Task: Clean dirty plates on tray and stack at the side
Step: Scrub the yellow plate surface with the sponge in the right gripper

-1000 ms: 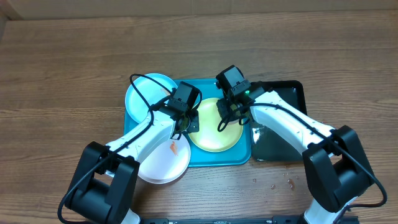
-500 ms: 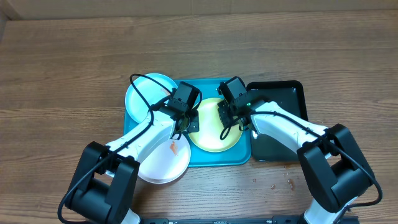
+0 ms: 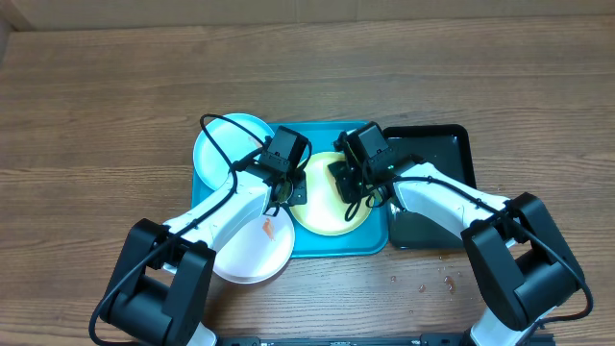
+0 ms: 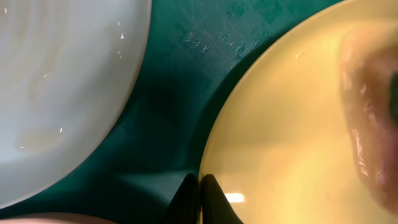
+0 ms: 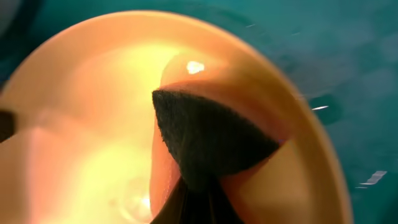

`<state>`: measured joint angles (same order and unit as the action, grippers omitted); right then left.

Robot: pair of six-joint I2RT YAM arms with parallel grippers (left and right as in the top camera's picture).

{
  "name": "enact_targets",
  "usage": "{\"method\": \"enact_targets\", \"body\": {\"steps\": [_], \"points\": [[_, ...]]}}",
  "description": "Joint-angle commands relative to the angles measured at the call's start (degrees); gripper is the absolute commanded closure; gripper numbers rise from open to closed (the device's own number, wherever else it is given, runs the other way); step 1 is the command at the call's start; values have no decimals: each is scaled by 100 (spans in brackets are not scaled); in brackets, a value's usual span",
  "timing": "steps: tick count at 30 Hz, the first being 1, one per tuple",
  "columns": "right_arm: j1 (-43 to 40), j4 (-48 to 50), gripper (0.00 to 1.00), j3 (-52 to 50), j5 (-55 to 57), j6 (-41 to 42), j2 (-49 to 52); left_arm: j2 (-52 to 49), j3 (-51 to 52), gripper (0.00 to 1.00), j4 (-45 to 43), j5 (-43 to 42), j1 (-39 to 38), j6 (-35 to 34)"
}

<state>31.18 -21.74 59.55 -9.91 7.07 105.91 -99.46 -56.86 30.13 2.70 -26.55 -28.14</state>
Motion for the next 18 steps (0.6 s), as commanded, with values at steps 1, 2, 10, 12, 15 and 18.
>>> {"method": "enact_targets", "body": {"steps": [1, 2, 10, 12, 15, 18], "points": [[96, -81, 96, -184, -1045, 17, 107, -61, 61, 96, -11, 24, -11, 90], [94, -79, 96, -179, -1231, 13, 107, -63, 61, 96, -11, 24, -11, 90], [-308, -197, 96, 208, -2549, -157, -63, -63, 61, 96, 11, 24, -11, 90], [-487, -361, 96, 358, -2776, -157, -201, -63, 61, 96, 26, 26, -11, 90], [-728, -737, 96, 549, -2745, -306, -433, -63, 61, 96, 50, 26, -11, 92], [-1014, -1207, 96, 680, -2529, -310, -739, -61, 61, 96, 74, 26, -11, 90]]}}
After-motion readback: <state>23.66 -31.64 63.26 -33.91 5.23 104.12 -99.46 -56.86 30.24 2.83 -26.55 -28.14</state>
